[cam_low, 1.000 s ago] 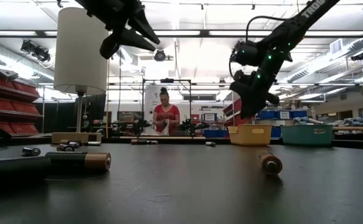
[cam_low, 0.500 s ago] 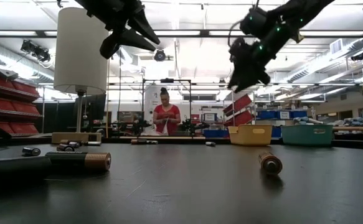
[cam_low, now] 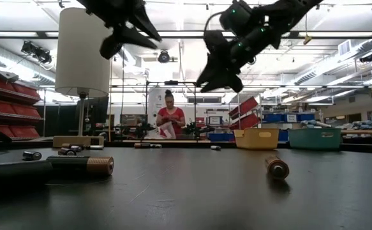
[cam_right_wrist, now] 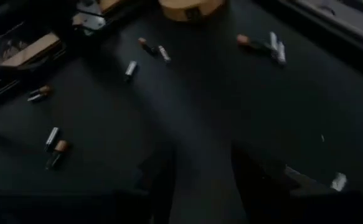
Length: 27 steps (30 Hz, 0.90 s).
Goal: Sort batteries
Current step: Put the black battery into the yellow bin
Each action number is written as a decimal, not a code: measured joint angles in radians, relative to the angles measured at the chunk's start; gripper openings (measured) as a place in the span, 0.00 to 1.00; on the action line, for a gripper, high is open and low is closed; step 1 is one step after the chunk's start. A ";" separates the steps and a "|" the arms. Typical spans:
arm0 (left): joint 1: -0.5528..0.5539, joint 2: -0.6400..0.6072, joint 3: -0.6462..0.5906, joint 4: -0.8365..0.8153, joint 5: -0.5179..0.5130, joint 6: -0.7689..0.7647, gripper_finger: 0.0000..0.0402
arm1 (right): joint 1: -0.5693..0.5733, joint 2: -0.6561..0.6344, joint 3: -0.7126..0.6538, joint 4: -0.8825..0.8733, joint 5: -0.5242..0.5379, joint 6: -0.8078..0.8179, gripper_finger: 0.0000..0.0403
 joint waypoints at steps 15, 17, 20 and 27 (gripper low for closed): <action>-0.383 -0.064 -0.031 -0.460 0.210 -0.135 0.26 | 0.091 0.003 0.060 -0.059 -0.119 -0.172 0.39; -0.407 -0.043 -0.055 -0.391 0.220 -0.135 0.26 | 0.114 -0.006 0.060 -0.088 -0.121 -0.188 0.39; -0.432 0.002 -0.064 -0.256 0.222 -0.135 0.26 | 0.152 -0.026 0.060 -0.140 -0.119 -0.204 0.39; -0.503 0.218 -0.065 0.068 0.134 -0.145 0.26 | 0.197 -0.098 0.060 -0.254 -0.083 -0.231 0.38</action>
